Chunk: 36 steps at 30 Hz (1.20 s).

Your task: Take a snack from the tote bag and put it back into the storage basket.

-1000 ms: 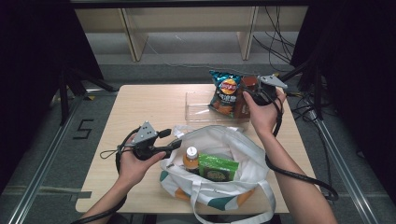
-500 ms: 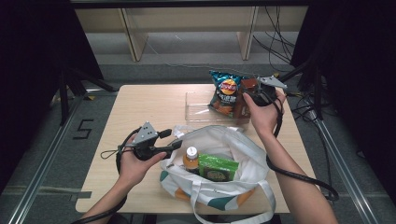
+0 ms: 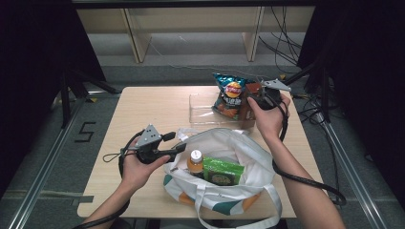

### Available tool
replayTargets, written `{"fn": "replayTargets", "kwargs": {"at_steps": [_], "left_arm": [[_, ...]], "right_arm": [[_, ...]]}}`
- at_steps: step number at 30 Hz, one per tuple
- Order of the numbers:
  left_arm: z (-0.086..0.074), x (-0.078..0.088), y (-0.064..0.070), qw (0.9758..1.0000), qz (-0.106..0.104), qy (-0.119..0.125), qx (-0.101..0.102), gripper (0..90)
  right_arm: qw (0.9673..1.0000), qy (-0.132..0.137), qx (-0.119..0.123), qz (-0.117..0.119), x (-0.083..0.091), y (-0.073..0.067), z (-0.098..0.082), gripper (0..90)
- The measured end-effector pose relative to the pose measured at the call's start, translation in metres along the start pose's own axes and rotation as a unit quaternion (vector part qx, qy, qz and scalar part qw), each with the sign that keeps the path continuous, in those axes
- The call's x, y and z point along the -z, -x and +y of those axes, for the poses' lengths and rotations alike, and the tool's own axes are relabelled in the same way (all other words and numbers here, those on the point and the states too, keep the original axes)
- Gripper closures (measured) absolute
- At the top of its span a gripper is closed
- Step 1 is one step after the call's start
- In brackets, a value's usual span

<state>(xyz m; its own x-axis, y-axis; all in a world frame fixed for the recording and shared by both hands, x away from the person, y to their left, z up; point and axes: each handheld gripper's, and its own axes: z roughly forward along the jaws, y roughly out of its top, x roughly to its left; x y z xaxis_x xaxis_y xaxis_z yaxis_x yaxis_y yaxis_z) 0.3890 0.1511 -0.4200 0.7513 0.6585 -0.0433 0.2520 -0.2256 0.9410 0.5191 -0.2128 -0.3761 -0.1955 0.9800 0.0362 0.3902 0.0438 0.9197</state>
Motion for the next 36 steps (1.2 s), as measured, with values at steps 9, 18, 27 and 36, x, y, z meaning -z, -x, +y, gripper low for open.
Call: {"fn": "replayTargets", "kwargs": {"at_steps": [9, 18, 27, 36], "left_arm": [[0.0, -0.001, 0.001, 1.0, -0.001, -0.001, 0.0, 38.6], [0.0, 0.0, 0.0, 1.0, -0.003, 0.002, 0.002, 38.6], [0.0, -0.001, 0.0, 1.0, -0.003, 0.002, -0.001, 38.2], [0.0, -0.001, 0.0, 1.0, 0.0, 0.001, 0.0, 37.8]], "right_arm": [[0.9998, -0.02, 0.003, 0.003, 0.0, -0.001, -0.001, 39.3], [0.9996, -0.028, 0.007, 0.001, -0.005, -0.002, -0.007, 38.2], [0.9991, -0.035, 0.012, 0.019, -0.002, 0.005, -0.004, 32.8], [0.998, -0.043, 0.004, 0.046, 0.008, 0.007, -0.002, 27.9]]}}
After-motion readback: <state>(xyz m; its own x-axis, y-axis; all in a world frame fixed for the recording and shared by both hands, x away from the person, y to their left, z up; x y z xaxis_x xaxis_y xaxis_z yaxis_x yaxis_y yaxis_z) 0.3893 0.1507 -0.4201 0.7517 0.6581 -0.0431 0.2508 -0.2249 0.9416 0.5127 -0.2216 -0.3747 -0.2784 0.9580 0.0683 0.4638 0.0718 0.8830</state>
